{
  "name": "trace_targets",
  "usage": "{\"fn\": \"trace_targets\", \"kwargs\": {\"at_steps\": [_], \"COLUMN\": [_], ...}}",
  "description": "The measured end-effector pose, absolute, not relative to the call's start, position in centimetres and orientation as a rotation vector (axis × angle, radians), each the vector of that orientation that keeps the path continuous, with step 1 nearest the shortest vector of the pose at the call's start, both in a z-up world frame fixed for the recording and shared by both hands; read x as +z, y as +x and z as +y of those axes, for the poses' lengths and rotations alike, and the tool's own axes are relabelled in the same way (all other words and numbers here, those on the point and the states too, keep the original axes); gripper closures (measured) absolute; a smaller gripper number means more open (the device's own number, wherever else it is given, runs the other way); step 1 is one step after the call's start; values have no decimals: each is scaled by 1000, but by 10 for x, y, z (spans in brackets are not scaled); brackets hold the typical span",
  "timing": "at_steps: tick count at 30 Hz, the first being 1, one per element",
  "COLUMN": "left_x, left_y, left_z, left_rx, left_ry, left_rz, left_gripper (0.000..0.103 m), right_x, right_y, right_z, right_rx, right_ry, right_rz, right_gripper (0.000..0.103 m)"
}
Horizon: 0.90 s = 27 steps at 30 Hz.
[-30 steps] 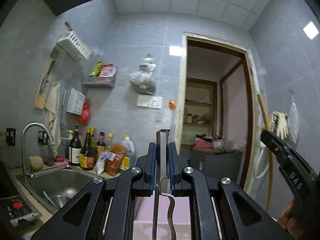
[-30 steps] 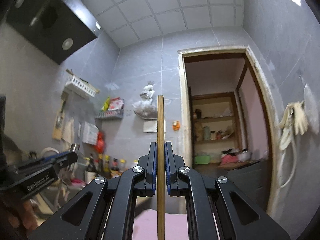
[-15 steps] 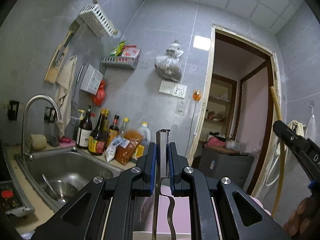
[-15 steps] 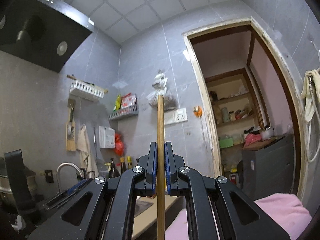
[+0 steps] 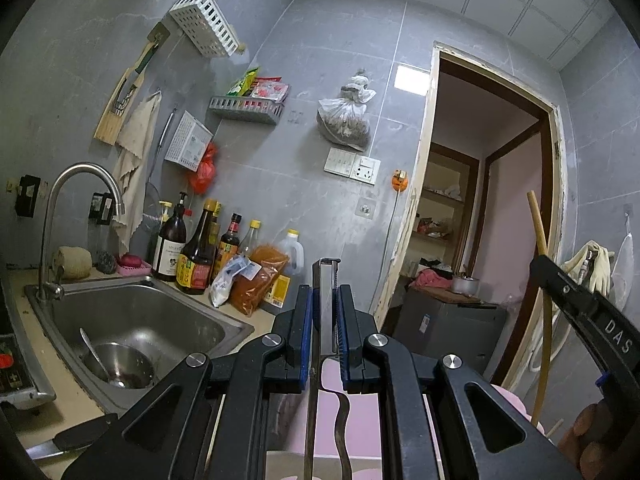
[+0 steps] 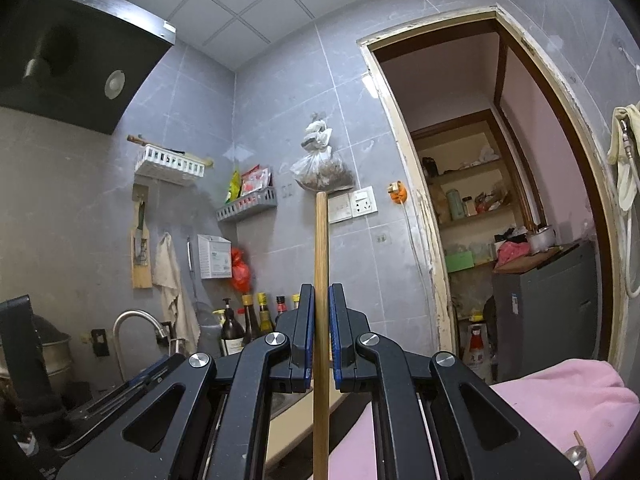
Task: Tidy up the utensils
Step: 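Carry the fork with the left tool while the right tool carries its chopstick toward the white holder, then open the left tool to drop the fork into the holder while the right tool releases its chopstick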
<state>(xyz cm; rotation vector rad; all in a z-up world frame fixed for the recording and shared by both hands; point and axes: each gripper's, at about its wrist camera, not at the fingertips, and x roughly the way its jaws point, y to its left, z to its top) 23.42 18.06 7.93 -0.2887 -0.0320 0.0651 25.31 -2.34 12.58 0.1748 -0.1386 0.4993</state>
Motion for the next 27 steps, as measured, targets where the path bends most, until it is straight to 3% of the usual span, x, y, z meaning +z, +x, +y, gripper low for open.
{"fn": "trace_targets", "kwargs": {"at_steps": [27], "left_x": [56], "left_y": [231], "left_z": [172], "left_rx": [60], "left_ry": [-287], "left_rz": [52], "left_gripper": [94], "right_x": [109], "right_y": [246], "right_z": [-19], "right_rx": [512], "right_ry": [66], "right_rz": [-95], "right_gripper": [97]}}
